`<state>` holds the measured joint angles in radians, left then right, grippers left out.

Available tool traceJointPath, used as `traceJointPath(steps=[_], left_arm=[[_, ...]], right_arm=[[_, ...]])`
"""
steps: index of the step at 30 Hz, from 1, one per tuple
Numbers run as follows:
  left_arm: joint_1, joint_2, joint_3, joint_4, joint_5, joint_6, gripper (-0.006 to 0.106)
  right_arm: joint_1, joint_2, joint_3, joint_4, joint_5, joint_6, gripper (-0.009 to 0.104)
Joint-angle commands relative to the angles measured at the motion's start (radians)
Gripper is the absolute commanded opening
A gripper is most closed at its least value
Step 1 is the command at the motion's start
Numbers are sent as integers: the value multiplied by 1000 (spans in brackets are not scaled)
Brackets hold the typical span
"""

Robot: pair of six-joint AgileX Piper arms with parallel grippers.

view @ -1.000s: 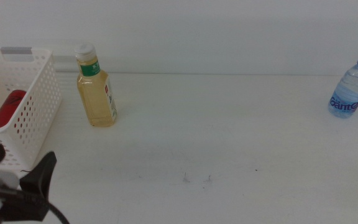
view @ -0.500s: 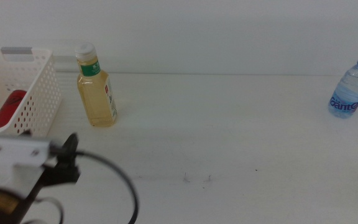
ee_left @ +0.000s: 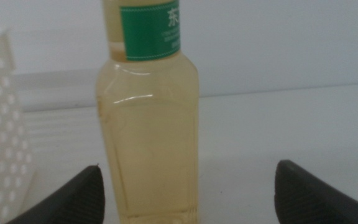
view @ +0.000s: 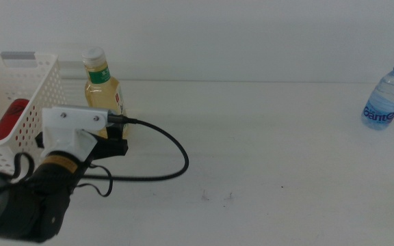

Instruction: Use arms to grab the bottles and put them into the dustbin to the left of the table.

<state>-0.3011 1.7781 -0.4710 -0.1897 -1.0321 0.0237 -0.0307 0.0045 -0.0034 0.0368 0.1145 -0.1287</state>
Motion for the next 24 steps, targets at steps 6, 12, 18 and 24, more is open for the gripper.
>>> traceJointPath(steps=[6, 12, 18, 24], left_arm=[[76, 85, -92, 103, 26, -43, 94], [103, 163, -179, 122, 28, -51, 94], [124, 259, -268, 140, 30, -51, 94], [124, 366, -385, 138, 30, -51, 94]], right_arm=[[-7, -5, 3, -8, -7, -3, 91], [-7, -5, 3, -8, -7, -3, 91], [-7, -5, 3, -8, -7, -3, 91], [-7, -5, 3, -8, -7, -3, 91]])
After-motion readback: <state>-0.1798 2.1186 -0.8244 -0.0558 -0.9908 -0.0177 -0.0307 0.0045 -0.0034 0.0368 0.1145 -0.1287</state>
